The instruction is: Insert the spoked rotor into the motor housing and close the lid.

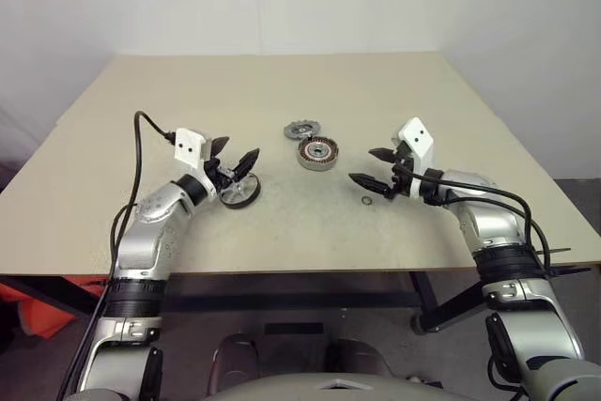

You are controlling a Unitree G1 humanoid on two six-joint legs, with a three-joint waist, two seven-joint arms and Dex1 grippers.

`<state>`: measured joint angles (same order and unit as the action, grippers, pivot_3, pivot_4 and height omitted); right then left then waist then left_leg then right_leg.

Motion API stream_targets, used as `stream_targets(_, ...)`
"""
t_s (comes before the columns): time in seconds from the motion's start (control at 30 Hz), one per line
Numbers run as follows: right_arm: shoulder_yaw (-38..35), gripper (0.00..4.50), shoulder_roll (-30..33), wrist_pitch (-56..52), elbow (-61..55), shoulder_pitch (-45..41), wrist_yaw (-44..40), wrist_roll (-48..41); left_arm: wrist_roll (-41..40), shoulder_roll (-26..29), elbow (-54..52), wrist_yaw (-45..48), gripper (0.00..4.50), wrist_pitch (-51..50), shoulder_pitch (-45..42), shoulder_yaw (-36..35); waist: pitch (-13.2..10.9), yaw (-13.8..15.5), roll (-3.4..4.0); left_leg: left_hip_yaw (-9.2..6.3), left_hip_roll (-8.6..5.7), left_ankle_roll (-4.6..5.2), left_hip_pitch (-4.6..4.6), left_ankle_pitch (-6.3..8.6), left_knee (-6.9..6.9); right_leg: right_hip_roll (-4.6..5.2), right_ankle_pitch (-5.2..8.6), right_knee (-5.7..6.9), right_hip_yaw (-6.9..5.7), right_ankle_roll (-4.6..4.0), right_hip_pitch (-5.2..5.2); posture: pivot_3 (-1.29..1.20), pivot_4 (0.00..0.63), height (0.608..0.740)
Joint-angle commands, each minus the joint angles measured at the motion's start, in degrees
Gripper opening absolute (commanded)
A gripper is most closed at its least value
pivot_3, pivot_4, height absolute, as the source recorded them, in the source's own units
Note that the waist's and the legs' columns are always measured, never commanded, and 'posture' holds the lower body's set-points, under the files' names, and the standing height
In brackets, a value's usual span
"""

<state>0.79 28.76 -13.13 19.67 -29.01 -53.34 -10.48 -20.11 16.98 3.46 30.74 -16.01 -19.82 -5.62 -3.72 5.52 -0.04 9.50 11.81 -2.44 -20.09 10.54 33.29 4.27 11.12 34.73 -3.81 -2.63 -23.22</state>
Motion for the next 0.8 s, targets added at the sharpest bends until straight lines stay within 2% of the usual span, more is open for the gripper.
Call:
stream_targets(0.03,-0.17,4.32,0.5,0.31,-2.77,-0.52,-0.39,-0.72,0.07,0.4,-1.15,-0.01,4.34,1.22,-1.54,-0.51,0.0,0.01,0.0,0.0,0.0,0.0,0.0,0.0,0.0,0.0,-0.01,0.0,0.0,-0.02,0.0,0.0,0.0,0.74)
stream_targets(0.33,-0.1,4.32,2.48,-0.62,-5.15,1.4,-1.78,-0.45,0.22,0.31,-2.24,-0.02,4.34,1.16,-0.51,-0.25,0.0,0.04,0.0,0.0,0.0,0.01,0.0,0.01,0.0,0.01,-0.02,0.0,0.0,-0.03,0.0,0.0,0.0,0.74)
stream_targets(0.8,0.34,4.32,1.39,0.66,-1.94,-0.83,-0.38,0.74,0.53,-0.24,-2.42,-0.23,4.34,1.15,-0.68,0.6,0.0,0.02,0.0,0.0,0.0,0.01,0.0,0.0,0.0,0.0,-0.01,0.01,0.0,-0.01,0.0,0.0,0.0,0.74)
